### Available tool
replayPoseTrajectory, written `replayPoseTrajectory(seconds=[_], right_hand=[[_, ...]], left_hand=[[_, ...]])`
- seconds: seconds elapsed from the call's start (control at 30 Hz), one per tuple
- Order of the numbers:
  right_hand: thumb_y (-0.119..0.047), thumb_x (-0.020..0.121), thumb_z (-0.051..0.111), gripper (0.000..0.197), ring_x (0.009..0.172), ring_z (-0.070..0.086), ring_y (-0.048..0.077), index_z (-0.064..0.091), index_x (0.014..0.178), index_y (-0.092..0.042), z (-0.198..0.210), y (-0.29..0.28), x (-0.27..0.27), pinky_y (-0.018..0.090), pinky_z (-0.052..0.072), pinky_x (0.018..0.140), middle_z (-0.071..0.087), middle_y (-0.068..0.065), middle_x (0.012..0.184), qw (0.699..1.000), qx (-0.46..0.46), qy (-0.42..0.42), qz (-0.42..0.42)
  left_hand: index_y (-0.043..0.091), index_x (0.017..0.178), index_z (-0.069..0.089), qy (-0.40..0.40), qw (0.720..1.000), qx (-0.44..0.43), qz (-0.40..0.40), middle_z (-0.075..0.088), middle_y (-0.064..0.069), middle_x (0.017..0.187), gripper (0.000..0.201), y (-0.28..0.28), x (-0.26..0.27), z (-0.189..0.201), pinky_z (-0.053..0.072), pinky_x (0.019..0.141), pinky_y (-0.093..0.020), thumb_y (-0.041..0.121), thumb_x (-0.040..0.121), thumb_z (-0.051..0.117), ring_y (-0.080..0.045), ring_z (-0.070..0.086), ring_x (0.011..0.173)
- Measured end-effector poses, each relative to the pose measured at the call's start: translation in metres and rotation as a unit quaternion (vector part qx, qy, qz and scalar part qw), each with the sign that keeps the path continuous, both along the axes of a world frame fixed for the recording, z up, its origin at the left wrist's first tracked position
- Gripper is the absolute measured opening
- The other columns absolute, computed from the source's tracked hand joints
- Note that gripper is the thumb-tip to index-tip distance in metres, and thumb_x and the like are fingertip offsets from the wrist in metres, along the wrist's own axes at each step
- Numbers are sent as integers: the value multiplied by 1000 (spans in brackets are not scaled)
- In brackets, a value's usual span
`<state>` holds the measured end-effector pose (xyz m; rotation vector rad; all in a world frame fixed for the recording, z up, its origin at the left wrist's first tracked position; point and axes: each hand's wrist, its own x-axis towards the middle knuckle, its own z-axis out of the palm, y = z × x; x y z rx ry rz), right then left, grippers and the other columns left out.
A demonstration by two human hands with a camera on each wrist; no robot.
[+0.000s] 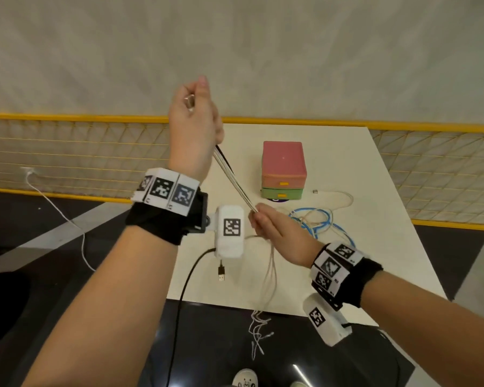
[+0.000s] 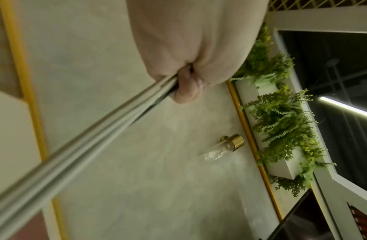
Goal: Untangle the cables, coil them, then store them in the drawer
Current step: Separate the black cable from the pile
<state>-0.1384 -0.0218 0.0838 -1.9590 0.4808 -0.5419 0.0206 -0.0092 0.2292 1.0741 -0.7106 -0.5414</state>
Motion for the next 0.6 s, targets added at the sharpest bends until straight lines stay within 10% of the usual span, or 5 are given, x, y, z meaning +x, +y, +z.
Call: replayPoseTrajectory(seconds=[0.1, 0.23, 0.33, 0.4, 0.6], right_hand=[[-15, 102, 26, 24, 64, 47, -1, 42, 87, -5, -30, 0, -11, 12, 37, 67, 47, -4, 71, 996, -1, 87, 36], [-22, 101, 30, 25, 110, 58, 17, 53, 106, -12, -76, 4, -26, 33, 43, 100, 62, 7, 109, 954, -22, 270, 126], [-3, 92, 45, 62, 138, 34, 18, 26, 146, -28, -79, 5, -34, 25, 27, 113, 33, -6, 151, 877, -15, 433, 208], [11, 83, 42, 80, 139, 32, 16, 21, 148, -29, -68, -3, -35, 13, 29, 105, 29, -14, 146, 852, -35, 480, 205], [3, 84, 43, 32, 105, 55, 27, 63, 102, -14, -63, -50, -11, 33, 45, 91, 52, 8, 114, 900, -127, 415, -42]], left_hand=[[17, 82, 42, 5, 1000, -13, 8, 31, 11, 46, 22, 4, 10, 9, 20, 37, -18, 22, 104, 39, -6, 24, 38], [18, 81, 42, -14, 1000, -17, -22, 31, 8, 51, 24, 13, 14, 21, 20, 38, -19, 25, 104, 40, -7, 23, 41], [19, 80, 42, -35, 995, 21, -89, 30, 9, 49, 24, 18, 10, 19, 20, 37, -16, 25, 104, 41, -6, 24, 40], [19, 80, 41, -50, 988, 66, -127, 32, 11, 47, 24, 18, 6, 8, 21, 36, -15, 25, 103, 43, -4, 26, 39], [18, 79, 43, -40, 969, 184, -161, 39, 9, 52, 26, 10, -8, -46, 22, 36, -16, 32, 101, 46, -6, 28, 42]])
